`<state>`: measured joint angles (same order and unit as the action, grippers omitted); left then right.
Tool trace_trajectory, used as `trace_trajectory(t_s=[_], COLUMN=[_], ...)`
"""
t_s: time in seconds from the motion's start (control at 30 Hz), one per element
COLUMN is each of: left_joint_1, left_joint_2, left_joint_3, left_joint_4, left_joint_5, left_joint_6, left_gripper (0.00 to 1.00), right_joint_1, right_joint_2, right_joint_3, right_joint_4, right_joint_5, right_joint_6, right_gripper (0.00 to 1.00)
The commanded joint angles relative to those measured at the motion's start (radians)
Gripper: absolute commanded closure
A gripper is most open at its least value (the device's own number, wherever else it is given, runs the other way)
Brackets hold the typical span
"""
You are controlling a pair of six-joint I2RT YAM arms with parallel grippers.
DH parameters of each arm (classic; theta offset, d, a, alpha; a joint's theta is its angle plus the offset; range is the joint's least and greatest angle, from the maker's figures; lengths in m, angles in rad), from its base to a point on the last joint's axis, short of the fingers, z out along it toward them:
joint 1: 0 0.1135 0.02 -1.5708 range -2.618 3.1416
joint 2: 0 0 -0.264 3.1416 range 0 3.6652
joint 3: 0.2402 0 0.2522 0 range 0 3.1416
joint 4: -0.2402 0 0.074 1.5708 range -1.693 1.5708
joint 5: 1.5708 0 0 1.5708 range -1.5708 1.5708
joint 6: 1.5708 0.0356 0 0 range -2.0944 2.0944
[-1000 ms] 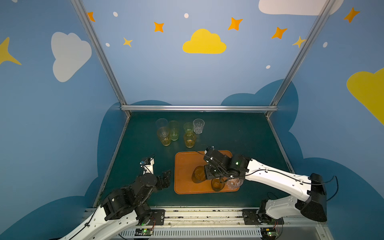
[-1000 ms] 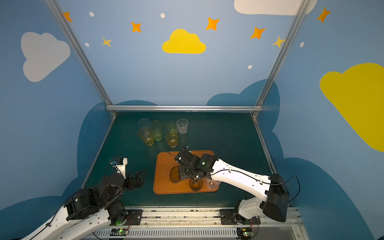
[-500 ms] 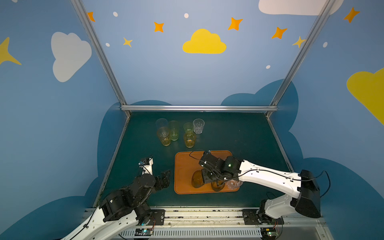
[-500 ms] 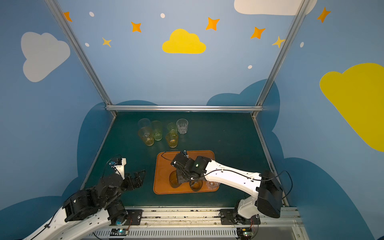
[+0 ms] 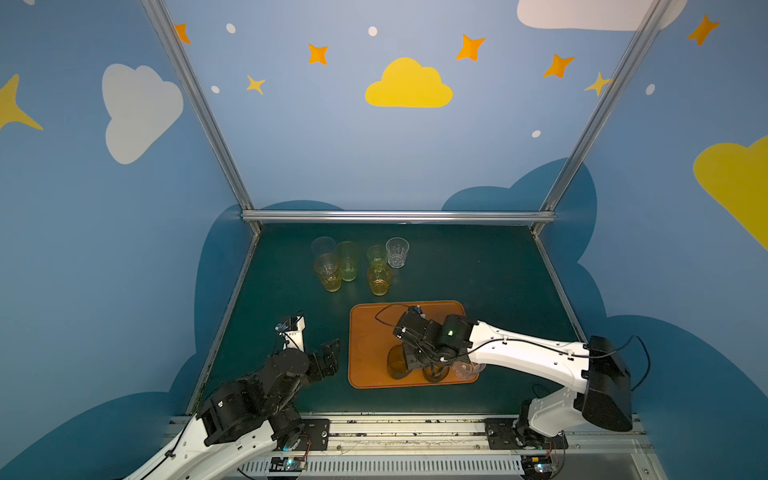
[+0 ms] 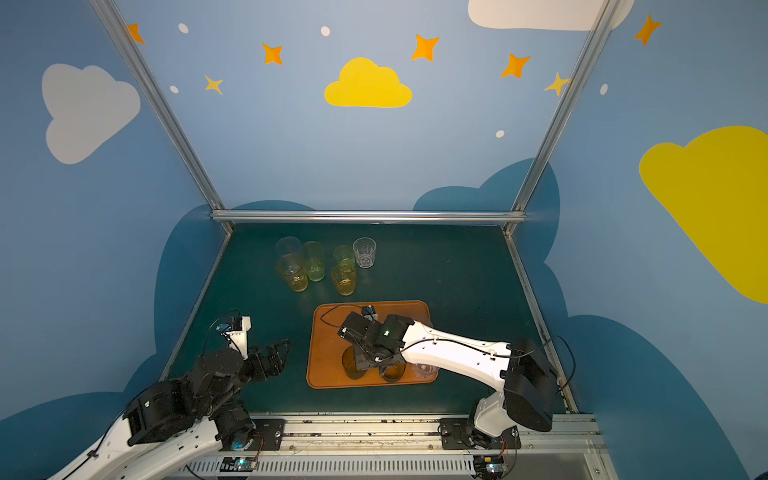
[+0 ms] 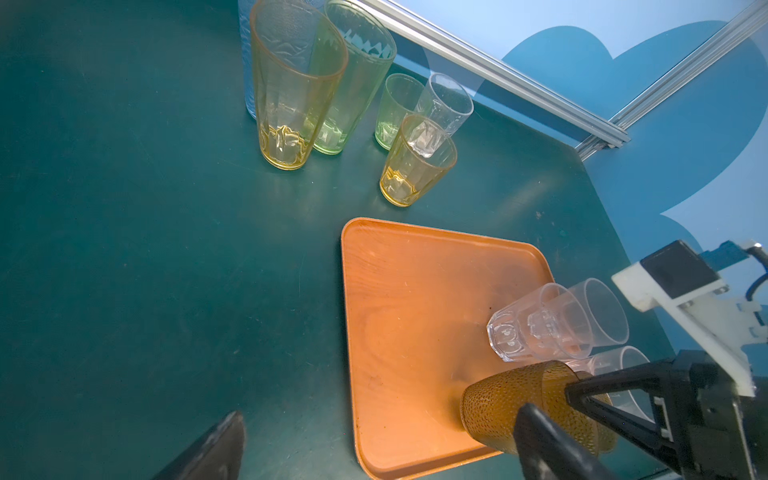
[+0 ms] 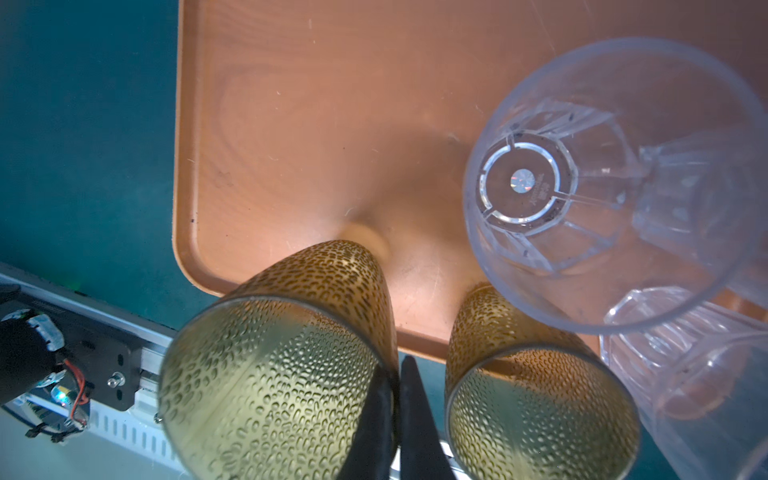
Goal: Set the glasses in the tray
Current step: 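Lower the olive cup onto the tray beside the other olive cup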
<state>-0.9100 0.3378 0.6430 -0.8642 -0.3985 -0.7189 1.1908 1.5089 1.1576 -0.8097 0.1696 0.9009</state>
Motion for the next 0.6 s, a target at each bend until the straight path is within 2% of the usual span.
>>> trace_trajectory(t_s=[0.0, 0.57], left_joint_1=[0.002, 0.002], left_joint_2=[-0.008, -0.004], left_joint_3=[-0.007, -0.013], left_joint_4=[-0.002, 0.001], left_joint_5=[-0.011, -0.011], left_joint_6=[-0.005, -0.005], left_gripper=[0.00, 0.00], right_joint_1=[0.008, 0.012], right_joint_2=[0.017, 0.078], right_joint_3=[-0.009, 0.039], right_joint_4=[-0.023, -0.105], right_joint_5=[0.034, 0.068], right_joint_6=[0.027, 0.044], right_gripper=[1.00, 1.00])
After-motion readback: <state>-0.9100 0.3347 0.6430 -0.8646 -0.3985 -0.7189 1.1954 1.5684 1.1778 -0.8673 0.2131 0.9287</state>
